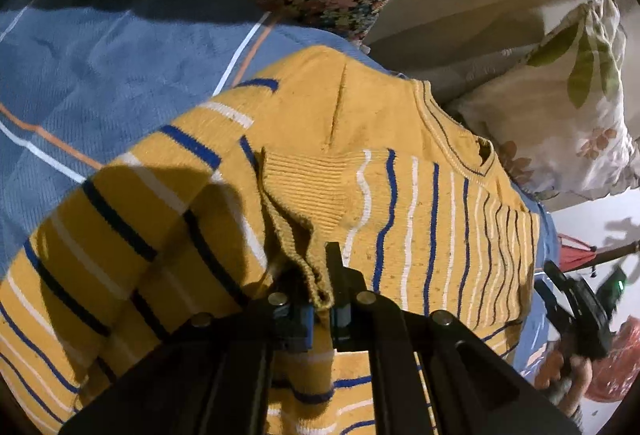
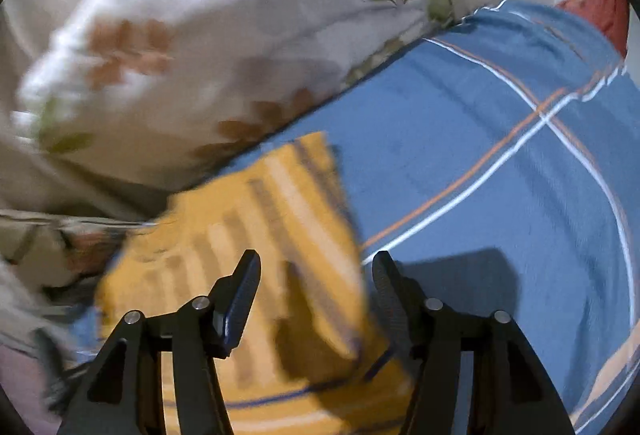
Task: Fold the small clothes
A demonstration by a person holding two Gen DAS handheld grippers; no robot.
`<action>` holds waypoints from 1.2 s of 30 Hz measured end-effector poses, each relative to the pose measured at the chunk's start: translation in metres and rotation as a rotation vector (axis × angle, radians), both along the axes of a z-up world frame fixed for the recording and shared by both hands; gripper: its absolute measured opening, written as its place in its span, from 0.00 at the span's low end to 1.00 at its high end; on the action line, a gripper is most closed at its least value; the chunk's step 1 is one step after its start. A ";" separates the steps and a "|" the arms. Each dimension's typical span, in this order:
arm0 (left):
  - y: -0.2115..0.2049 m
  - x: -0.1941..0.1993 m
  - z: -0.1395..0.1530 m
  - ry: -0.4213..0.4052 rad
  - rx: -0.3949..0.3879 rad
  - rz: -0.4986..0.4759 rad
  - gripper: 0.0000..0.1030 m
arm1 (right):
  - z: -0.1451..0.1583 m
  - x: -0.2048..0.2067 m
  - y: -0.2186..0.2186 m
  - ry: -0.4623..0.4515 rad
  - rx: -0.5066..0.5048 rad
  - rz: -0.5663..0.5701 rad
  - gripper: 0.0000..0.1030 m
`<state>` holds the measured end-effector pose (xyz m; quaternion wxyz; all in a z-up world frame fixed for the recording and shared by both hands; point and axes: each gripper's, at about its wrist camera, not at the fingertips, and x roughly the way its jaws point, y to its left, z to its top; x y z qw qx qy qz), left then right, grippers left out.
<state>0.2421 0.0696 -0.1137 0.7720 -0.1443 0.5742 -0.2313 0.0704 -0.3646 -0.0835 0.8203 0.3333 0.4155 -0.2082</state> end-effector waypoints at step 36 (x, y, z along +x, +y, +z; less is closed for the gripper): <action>0.319 -0.207 0.040 -0.047 0.160 0.777 0.37 | 0.027 -0.030 0.132 -0.010 0.010 0.523 0.44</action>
